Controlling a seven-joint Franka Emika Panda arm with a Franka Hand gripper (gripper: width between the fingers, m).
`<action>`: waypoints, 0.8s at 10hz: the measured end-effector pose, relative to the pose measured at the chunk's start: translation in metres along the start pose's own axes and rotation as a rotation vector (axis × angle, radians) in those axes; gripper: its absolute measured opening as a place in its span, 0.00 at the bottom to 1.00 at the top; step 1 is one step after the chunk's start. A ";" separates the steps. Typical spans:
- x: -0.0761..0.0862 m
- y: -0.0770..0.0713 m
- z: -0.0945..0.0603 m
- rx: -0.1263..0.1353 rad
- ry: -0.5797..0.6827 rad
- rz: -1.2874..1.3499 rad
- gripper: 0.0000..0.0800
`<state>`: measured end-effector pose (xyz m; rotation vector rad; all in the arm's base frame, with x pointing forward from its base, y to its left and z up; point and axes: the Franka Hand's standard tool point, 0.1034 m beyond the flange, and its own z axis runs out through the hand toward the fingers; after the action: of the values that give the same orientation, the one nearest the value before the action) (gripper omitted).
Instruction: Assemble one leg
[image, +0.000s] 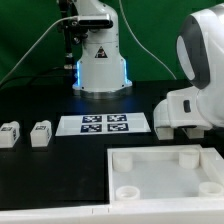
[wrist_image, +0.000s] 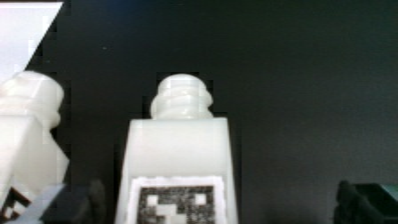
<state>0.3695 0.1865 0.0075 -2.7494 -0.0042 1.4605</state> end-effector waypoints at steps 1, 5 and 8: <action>0.000 0.000 0.000 0.000 0.000 0.000 0.65; 0.000 0.000 0.000 0.000 0.000 0.000 0.36; 0.000 0.000 0.000 0.000 -0.001 0.000 0.36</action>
Offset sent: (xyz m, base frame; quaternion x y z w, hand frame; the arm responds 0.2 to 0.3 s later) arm 0.0000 0.0000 0.0000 0.0000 0.0000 0.0000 1.0000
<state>0.3693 0.1863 0.0074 -2.7492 -0.0037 1.4613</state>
